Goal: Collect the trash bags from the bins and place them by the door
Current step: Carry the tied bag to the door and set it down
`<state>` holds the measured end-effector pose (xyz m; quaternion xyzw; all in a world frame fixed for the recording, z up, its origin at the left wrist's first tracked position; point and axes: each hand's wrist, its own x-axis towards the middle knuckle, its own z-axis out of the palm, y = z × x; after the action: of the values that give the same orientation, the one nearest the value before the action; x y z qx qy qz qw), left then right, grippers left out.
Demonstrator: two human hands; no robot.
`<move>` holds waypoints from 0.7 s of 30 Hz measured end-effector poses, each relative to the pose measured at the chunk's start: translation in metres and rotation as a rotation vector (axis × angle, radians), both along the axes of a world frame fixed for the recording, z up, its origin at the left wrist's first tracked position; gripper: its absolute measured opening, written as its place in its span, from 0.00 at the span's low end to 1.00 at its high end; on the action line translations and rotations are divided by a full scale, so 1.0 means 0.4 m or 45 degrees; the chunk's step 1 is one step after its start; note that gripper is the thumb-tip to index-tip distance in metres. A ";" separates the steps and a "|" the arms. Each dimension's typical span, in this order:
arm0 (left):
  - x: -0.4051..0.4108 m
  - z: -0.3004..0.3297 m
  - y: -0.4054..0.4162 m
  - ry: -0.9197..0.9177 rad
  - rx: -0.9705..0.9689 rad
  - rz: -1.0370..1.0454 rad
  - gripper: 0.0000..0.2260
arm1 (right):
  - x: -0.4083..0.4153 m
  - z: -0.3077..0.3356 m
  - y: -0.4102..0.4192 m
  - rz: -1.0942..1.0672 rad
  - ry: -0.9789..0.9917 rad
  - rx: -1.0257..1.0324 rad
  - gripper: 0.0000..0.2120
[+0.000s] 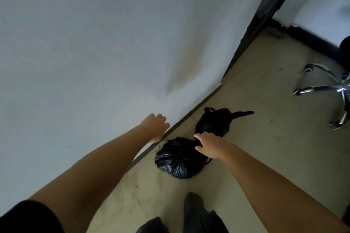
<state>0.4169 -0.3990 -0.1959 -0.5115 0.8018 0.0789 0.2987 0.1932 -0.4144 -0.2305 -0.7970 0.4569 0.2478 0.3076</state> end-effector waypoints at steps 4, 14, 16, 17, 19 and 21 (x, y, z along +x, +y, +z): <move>-0.063 0.172 0.016 0.118 -0.066 0.089 0.15 | 0.012 0.205 -0.019 0.001 -0.043 -0.101 0.25; -0.082 0.471 0.203 0.285 -0.094 0.365 0.17 | 0.041 0.538 0.134 0.016 -0.200 -0.379 0.23; -0.076 0.477 0.259 0.311 -0.057 0.436 0.17 | 0.048 0.559 0.189 0.041 -0.217 -0.395 0.23; -0.073 0.477 0.282 0.326 -0.051 0.464 0.17 | 0.051 0.564 0.211 0.054 -0.220 -0.406 0.23; -0.065 0.479 0.326 0.360 -0.038 0.516 0.16 | 0.054 0.577 0.251 0.075 -0.206 -0.401 0.23; -0.055 0.485 0.365 0.392 -0.037 0.564 0.16 | 0.056 0.589 0.276 0.107 -0.193 -0.392 0.23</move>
<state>0.3948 -0.2531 -0.0019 -0.6606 0.7075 0.2078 0.1412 0.2154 -0.3041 0.0050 -0.8696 0.4312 0.1268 0.2046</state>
